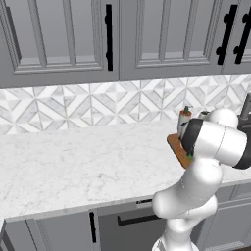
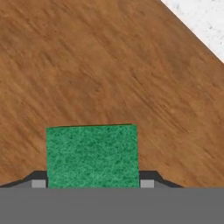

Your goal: Pick up the sponge from the counter and clean the cutting board by briefly scrubbing or pressing down on the cutting board. Once finished, release the sponge.

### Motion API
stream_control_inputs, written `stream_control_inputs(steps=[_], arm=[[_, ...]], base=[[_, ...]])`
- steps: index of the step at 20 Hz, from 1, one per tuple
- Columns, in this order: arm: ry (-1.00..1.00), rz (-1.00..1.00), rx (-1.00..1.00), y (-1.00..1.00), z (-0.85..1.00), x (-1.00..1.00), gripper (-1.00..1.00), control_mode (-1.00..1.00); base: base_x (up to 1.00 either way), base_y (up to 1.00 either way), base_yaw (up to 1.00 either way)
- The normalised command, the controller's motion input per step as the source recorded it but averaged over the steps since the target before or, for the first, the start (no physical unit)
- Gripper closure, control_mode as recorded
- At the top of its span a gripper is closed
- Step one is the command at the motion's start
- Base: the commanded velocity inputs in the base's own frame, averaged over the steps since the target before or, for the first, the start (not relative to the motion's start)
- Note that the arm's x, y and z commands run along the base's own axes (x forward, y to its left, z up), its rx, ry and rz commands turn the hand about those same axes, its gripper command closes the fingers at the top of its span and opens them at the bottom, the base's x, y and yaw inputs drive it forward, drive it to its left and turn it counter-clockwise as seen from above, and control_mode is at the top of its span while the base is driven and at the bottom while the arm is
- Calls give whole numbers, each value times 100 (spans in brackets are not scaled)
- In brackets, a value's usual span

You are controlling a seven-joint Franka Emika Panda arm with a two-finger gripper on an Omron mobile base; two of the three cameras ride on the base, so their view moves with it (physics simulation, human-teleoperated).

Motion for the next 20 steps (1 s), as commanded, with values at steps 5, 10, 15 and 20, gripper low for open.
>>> stream_control_inputs(steps=[5, 10, 15, 20], arm=[[10, 0, 2, -12, -1, -9, 100, -100], [5, 0, 1, 0, 0, 28, 100, -100], [-1, -5, 3, 0, 0, 79, 100, -100], [-3, -7, 3, 0, 0, 76, 100, -100]], base=[[0, 0, 0], [0, 0, 0], [0, 0, 0], [0, 0, 0]])
